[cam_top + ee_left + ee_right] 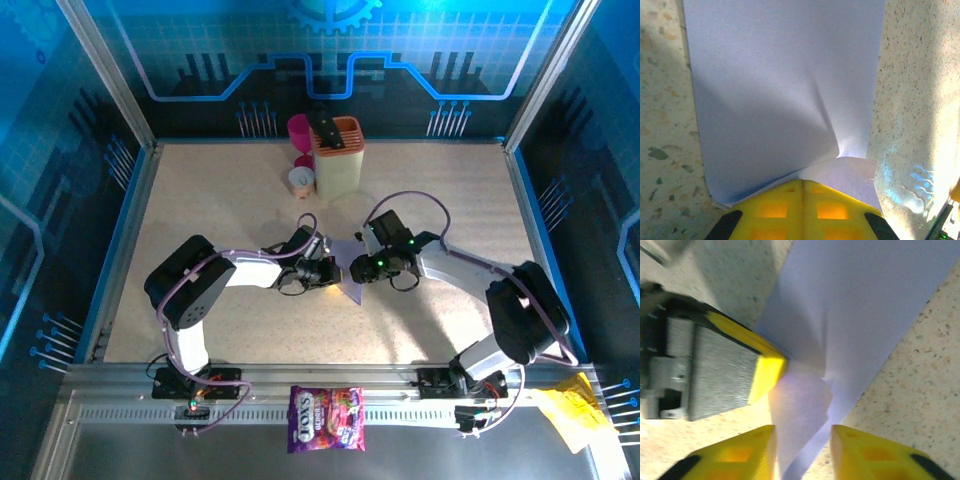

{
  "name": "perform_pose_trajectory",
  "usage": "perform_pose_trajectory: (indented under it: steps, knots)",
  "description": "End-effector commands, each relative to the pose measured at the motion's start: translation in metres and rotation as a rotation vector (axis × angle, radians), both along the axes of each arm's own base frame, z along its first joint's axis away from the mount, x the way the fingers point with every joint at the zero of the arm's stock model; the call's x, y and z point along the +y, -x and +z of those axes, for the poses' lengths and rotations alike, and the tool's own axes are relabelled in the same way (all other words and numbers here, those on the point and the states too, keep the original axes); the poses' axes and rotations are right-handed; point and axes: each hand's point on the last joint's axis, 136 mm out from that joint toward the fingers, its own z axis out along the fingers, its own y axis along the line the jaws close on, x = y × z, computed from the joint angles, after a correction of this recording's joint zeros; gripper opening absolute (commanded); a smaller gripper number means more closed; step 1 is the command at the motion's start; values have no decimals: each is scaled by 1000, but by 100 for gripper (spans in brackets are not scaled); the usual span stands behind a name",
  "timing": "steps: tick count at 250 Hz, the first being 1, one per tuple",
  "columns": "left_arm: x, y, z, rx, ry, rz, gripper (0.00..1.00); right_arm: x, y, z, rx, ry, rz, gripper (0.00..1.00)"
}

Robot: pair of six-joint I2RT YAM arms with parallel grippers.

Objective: Fold a paper plane with a square sheet of paper (pick it up from the middle)
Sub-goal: Third fold the triangle at the center of the table.

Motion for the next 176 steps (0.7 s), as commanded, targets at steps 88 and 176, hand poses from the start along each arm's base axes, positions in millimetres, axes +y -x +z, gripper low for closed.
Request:
perform_pose_trajectory:
  steps: [88,176]
  knots:
    - [19,12,-32,58,-95,22,0,56,45,-21,131,-117,60,0]
    - [19,12,-30,57,-97,20,0,48,39,-57,156,-50,19,0]
